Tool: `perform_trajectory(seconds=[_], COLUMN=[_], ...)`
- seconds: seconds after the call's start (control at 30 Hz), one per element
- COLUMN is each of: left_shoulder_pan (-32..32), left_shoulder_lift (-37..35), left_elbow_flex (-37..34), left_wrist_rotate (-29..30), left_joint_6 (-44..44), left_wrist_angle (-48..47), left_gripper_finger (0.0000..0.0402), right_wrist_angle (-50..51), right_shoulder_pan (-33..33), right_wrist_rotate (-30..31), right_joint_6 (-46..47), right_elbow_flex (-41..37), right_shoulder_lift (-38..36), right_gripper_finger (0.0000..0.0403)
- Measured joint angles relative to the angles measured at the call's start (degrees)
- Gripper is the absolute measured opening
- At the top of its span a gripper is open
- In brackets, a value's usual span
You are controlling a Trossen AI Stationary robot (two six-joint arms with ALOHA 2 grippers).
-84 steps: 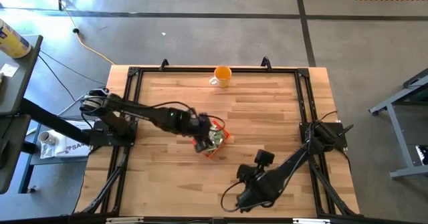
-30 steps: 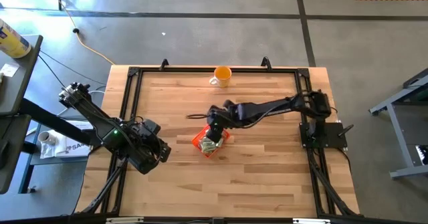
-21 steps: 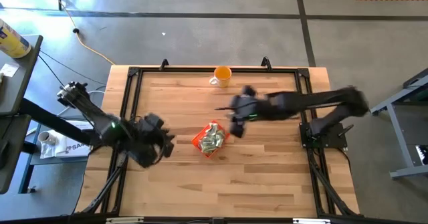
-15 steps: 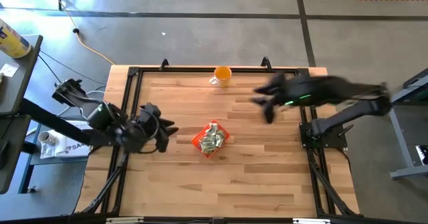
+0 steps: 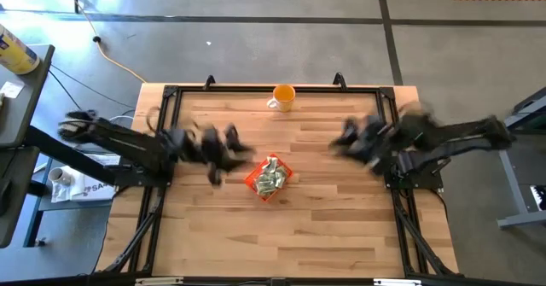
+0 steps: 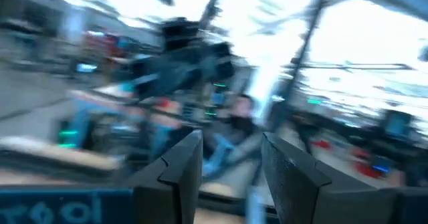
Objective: Pick and place Stevia / Truvia into bins
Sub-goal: Return to Home Position
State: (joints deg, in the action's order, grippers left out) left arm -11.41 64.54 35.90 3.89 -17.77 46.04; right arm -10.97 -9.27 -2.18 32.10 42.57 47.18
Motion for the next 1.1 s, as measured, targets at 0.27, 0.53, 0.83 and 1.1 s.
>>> perform_trajectory(seconds=[0.27,0.53,0.83,1.1], left_shoulder_pan=[9.5,8.0,8.0,8.0], left_shoulder_lift=[-19.1,-35.5,-41.9,-43.5], left_elbow_flex=[-10.3,-21.4,-28.3,-35.1], left_wrist_rotate=[-4.4,0.8,5.4,3.9], left_joint_6=[-5.5,-7.5,-9.5,-9.3], left_wrist_angle=[-21.6,-25.9,-40.7,-43.7], left_gripper_finger=[0.0189,0.0189,0.0189,0.0189], right_wrist_angle=[22.0,17.0,16.6,15.6], right_shoulder_pan=[9.2,9.1,9.2,8.4], right_wrist_rotate=[-4.4,-1.5,-1.3,1.3], right_joint_6=[-5.8,0.0,6.4,6.5], right_elbow_flex=[-6.2,-24.8,-35.7,-39.7], right_shoulder_lift=[-20.2,-39.4,-46.4,-43.3], right_gripper_finger=[0.0170,0.0170,0.0171,0.0170])
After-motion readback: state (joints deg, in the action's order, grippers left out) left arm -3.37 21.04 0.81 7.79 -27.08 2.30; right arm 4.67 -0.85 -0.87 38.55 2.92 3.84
